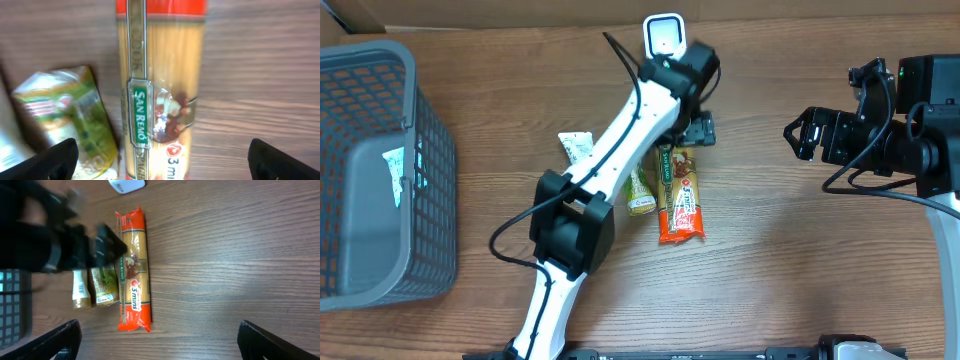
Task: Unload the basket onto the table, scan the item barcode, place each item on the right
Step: 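Place the red-orange spaghetti pack right of the green packet, then grasp the mint-green wipes pack in the basket with left gripper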
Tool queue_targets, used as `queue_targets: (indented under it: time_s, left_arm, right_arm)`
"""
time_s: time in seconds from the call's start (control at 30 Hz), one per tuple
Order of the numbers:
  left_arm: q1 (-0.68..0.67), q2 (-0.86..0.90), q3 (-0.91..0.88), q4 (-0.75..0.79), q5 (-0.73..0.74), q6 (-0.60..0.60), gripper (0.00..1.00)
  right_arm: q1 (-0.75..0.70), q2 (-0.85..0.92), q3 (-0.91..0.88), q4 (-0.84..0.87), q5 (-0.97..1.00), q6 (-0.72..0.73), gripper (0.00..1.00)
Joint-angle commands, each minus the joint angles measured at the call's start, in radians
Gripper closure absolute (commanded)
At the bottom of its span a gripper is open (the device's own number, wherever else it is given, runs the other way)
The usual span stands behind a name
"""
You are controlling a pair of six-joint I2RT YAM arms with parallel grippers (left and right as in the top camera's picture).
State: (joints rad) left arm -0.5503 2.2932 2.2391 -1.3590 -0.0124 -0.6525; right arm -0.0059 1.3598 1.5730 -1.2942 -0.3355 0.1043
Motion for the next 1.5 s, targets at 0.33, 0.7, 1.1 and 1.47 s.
queue_targets:
  time_s: [0.33,0.7,1.1,1.47]
  left_arm:
    - [0.465,-0.188,0.902,-0.331,0.011,0.315,0.0]
    - [1.013,-0.383,0.66,-0.331,0.031,0.342,0.0]
    - [1.252,-0.384,0.016,-0.177,0.081,0.414,0.0]
    - [1.31,-0.384,-0.386,0.158,0.091,0.414,0.0]
  right_arm:
    - [-0.001,-0.002,0.023,0.006,0.002,-0.001,0.0]
    - [-0.001,-0.001,0.01,-0.002,0.002,-0.001,0.0]
    - [-0.001,0.0,0.01,0.003,0.002,-0.002,0.0]
    - [-0.001,0.0,0.01,0.005,0.002,-0.002,0.0]
